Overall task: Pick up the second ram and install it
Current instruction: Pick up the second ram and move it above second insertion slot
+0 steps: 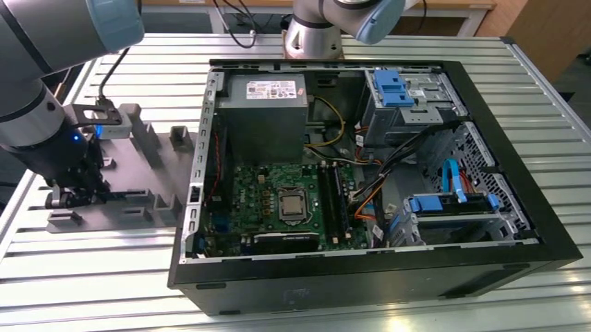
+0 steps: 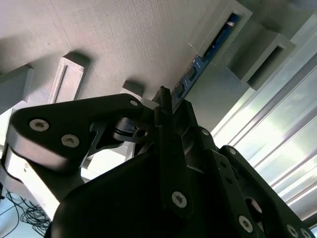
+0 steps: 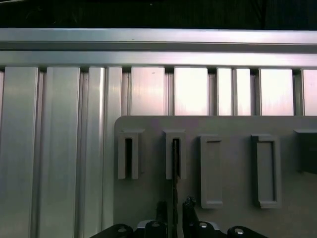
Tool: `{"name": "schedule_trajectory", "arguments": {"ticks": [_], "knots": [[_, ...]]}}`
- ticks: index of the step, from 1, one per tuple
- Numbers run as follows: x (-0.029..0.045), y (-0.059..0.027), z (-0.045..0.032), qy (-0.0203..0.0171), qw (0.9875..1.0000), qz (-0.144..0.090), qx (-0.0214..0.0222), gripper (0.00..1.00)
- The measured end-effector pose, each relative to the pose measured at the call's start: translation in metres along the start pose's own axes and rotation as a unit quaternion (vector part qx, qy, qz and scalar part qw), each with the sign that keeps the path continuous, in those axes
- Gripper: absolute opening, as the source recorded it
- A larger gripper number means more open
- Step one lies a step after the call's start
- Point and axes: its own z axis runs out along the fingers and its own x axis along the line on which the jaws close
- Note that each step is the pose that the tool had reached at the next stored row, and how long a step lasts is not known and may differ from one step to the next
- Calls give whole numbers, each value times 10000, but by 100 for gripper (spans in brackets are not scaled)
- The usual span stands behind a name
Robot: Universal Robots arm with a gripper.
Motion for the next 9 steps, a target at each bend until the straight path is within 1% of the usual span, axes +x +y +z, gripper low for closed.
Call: {"name": "schedule_trajectory", "arguments": {"ticks": [5,6,9], "knots": [[0,0,10,0,10000,0,0,25],[0,0,12,0,10000,0,0,18],[0,0,14,0,10000,0,0,18]]}}
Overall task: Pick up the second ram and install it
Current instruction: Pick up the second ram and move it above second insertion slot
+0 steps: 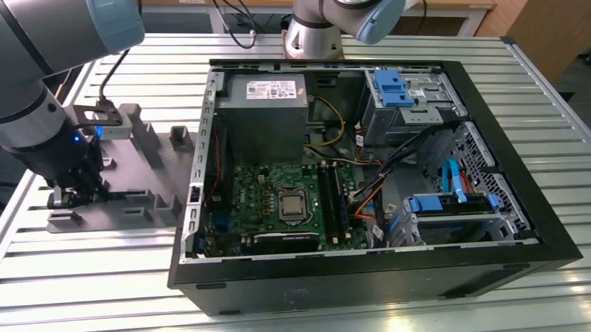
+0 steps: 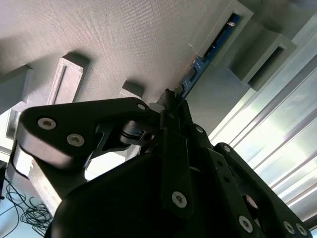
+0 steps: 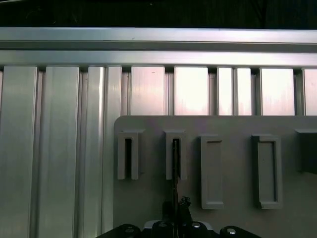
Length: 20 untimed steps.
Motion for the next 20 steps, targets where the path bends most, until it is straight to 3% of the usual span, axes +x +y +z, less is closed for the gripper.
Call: {"name": "schedule_trajectory", "arguments": {"ticks": [4,12,20], "knots": [[0,0,1,0,10000,0,0,14],[0,-1,-1,-1,10000,0,2,14],[-2,2,-76,0,10000,0,0,14]]}}
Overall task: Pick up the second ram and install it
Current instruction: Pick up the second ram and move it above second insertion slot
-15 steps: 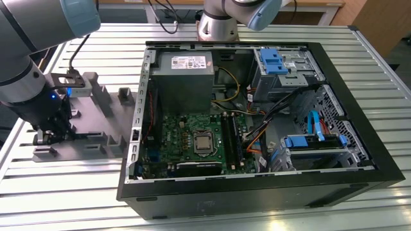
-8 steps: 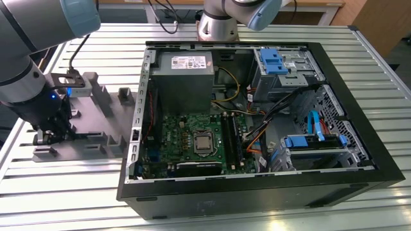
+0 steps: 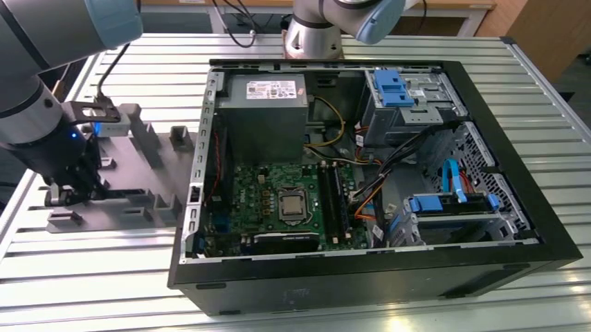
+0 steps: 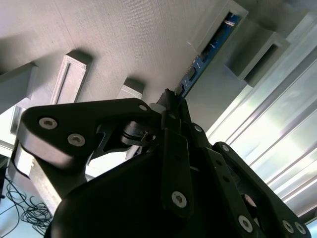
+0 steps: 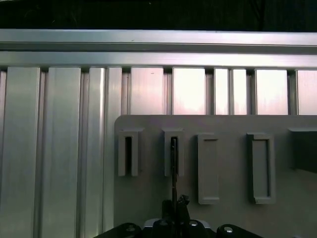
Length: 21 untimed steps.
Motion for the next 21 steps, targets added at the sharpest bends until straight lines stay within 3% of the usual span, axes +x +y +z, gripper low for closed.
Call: {"name": "schedule_trajectory", "arguments": {"ticks": [21], "knots": [[-2,2,-85,0,10000,0,0,14]]}}
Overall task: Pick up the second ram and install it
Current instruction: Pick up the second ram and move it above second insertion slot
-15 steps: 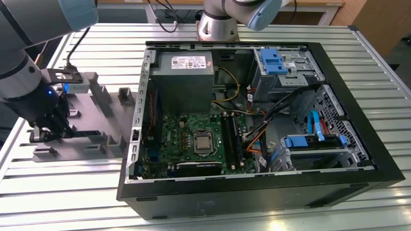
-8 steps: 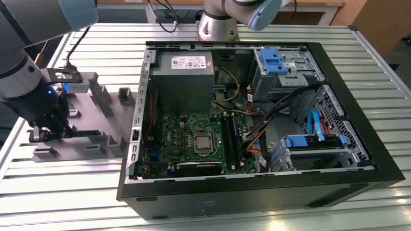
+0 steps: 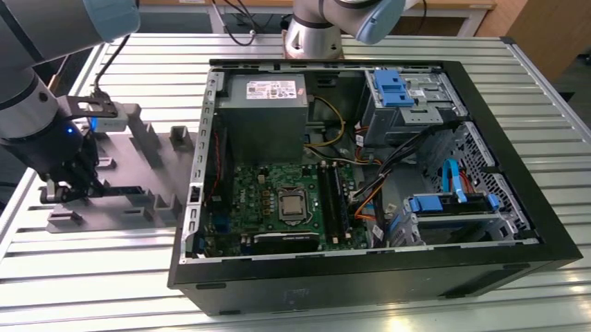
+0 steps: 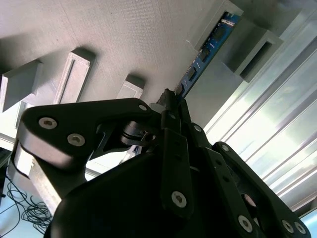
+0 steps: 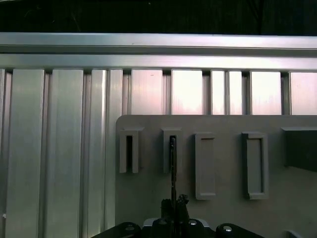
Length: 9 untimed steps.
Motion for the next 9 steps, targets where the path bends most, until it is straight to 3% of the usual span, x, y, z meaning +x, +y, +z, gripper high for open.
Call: {"name": "schedule_trajectory", "arguments": {"ticks": [9], "knots": [[0,1,-15,0,10000,0,0,14]]}}
